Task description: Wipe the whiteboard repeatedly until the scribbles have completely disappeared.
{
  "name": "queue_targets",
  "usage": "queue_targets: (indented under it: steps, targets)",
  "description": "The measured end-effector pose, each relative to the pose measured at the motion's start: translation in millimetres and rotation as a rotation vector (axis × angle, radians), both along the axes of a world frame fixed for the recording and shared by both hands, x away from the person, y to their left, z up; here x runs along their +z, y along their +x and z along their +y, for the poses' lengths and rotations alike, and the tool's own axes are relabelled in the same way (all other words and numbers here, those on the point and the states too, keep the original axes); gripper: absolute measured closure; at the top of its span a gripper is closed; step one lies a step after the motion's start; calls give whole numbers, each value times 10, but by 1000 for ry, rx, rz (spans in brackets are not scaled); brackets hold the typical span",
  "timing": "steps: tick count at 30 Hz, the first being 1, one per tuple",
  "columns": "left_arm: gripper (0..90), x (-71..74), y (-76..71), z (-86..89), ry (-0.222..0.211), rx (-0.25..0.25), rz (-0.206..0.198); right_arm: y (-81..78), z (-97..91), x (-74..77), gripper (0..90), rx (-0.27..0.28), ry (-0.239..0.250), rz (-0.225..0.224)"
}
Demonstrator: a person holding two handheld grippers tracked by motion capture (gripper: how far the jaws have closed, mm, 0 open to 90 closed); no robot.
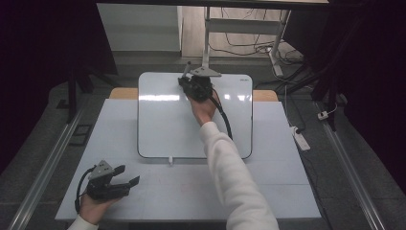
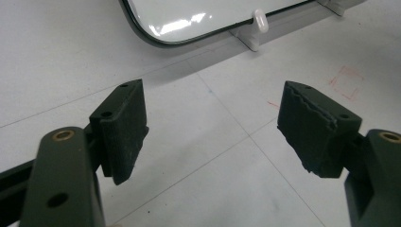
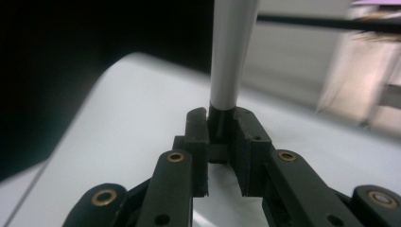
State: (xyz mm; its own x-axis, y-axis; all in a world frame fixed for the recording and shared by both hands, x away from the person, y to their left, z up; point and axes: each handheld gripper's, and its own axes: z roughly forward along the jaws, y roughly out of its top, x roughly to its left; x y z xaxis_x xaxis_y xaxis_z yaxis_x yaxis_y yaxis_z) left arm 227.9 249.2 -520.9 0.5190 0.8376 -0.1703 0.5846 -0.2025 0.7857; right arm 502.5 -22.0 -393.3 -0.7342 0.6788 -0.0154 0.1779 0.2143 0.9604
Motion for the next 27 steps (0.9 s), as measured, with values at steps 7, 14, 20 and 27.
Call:
queue_targets:
  steps: [7, 14, 20, 27]
  targets:
    - [258, 7, -15, 8, -4, 3, -3, 32, -105, 35, 771, -82, 67, -2]
    - [258, 3, -19, 19, -7, 6, 0, -51, -64, -31, 771, -84, 24, -7]
    - [259, 4, -8, 15, -6, 5, 0, -134, 21, -96, 772, -22, -3, -1]
    - [259, 8, -19, 19, -8, 7, -2, -74, -213, -41, 772, -130, 71, -7]
